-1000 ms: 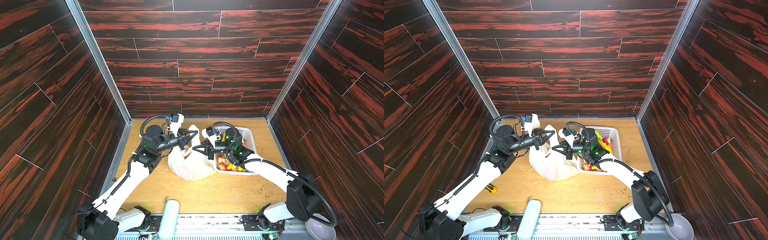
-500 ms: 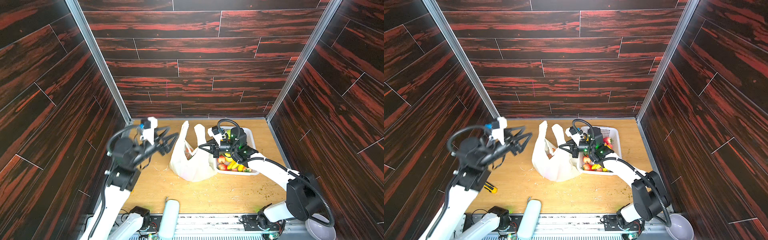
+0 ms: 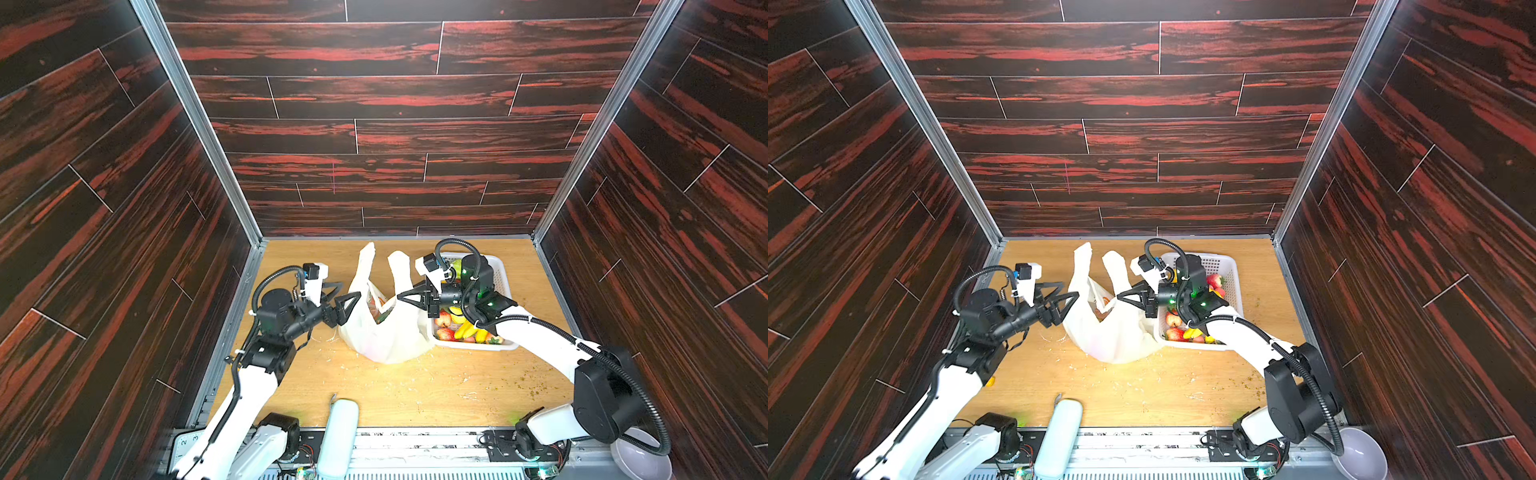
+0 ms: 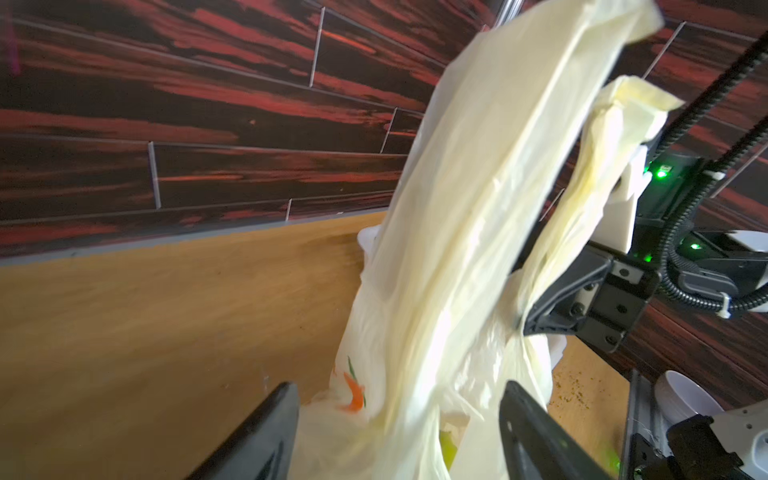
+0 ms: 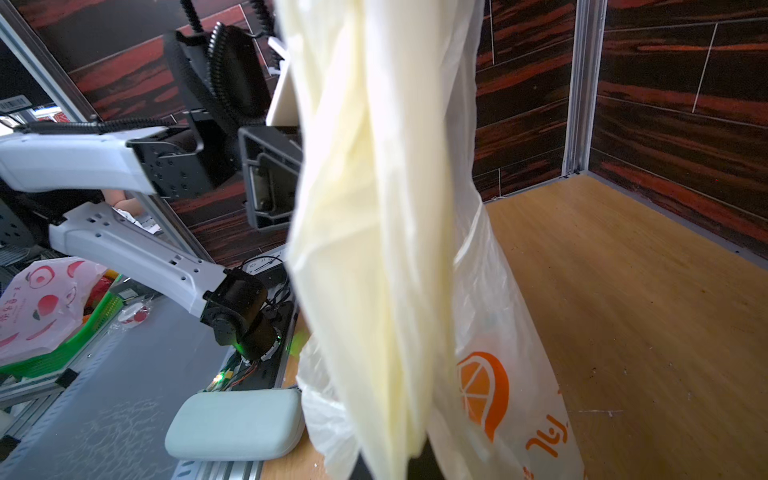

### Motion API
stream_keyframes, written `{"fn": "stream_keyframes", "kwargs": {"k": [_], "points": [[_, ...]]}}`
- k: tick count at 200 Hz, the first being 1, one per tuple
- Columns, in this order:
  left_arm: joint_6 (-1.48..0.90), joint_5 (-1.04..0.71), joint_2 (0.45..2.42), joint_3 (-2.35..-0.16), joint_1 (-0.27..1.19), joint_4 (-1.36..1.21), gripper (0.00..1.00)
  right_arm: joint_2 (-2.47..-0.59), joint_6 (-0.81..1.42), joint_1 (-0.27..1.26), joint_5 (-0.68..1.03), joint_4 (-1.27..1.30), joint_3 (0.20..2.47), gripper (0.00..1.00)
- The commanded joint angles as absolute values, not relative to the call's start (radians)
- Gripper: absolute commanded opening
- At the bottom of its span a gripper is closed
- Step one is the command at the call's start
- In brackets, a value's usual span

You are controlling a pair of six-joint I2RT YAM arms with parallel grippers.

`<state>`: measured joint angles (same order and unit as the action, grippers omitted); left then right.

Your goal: Place the fake fruits into the plastic bag and tie a complex knot

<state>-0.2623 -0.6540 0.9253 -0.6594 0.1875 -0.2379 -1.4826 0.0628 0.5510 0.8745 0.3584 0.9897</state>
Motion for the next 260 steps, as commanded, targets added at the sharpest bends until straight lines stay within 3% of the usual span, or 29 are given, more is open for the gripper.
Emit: {"fn": "stream_keyframes", "kwargs": {"k": [1,37,82,133,167,187,224,260], "points": [[-0.262,-0.742,0.958,-0.651,0.18,-0.418,0.75,-1.445,0.051,0.548,0.902,0.351,0.996,0.0],[-0.297,-0.789,1.038,-0.612,0.175,-0.647,0.66,-1.443,0.058,0.549,0.913,0.356,0.997,0.0],[-0.293,-0.869,1.13,-0.636,0.174,-0.759,0.42,-1.44,0.055,0.548,0.92,0.344,1.006,0.0],[-0.309,-0.928,1.181,-0.661,0.175,-0.785,0.23,-1.446,0.051,0.549,0.91,0.336,1.018,0.0],[-0.274,-0.93,1.168,-0.656,0.174,-0.738,0.0,-1.438,0.058,0.546,0.904,0.324,1.02,0.0],[-0.257,-0.9,1.138,-0.662,0.174,-0.67,0.0,-1.426,0.072,0.533,0.888,0.307,1.024,0.0],[-0.105,-0.722,0.987,-0.71,0.174,-0.257,0.0,-1.376,0.07,0.471,0.822,0.223,1.005,0.0],[-0.095,-0.614,0.878,-0.686,0.169,-0.167,0.0,-1.334,0.103,0.402,0.787,0.223,0.946,0.0]]}}
